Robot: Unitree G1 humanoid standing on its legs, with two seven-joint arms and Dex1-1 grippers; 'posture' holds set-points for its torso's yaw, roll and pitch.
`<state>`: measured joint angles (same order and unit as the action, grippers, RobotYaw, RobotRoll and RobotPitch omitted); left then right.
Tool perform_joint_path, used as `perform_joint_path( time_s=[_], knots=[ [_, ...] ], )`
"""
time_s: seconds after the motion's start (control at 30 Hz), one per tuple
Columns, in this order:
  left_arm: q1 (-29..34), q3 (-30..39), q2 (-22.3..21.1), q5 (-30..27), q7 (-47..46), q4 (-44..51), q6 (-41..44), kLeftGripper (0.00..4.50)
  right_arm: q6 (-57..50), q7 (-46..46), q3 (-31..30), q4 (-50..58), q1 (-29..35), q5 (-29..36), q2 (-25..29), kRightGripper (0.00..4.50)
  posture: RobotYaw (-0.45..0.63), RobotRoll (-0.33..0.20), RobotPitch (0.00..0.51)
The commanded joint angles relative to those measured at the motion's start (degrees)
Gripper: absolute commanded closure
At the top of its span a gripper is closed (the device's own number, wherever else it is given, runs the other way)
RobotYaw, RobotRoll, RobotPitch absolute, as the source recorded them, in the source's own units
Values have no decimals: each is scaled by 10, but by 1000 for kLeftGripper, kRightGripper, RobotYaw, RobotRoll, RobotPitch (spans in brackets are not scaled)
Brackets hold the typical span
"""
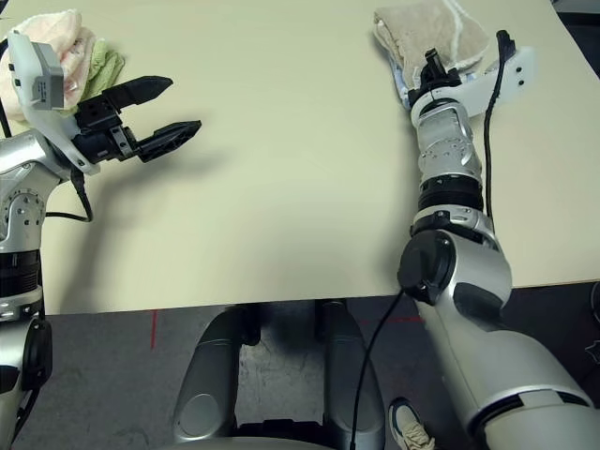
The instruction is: Fold the towel and set it aside.
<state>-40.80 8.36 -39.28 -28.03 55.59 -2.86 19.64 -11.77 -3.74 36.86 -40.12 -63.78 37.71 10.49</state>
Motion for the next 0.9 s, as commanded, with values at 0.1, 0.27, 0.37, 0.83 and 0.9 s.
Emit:
perform_joint_path(
  time_s=[0.1,0.27,0.37,0.83,0.9],
  knots=[
    [5,-6,-1,1,7,7,2,0,-50,-75,1,103,47,31,-32,4487,-43,0,379],
    [9,-8,2,1,8,6,1,0,-56,-103,-1,139,62,42,-45,4487,-57,0,384],
    [10,-8,2,0,8,9,4,0,-58,-109,-3,150,66,48,-48,4487,-55,0,383],
    [15,-7,1,2,5,12,6,0,-127,-121,-21,189,75,74,-43,53,-61,0,363],
    [14,-8,1,3,7,8,4,0,-149,-138,-21,214,83,83,-40,53,-68,0,358]
  ],
)
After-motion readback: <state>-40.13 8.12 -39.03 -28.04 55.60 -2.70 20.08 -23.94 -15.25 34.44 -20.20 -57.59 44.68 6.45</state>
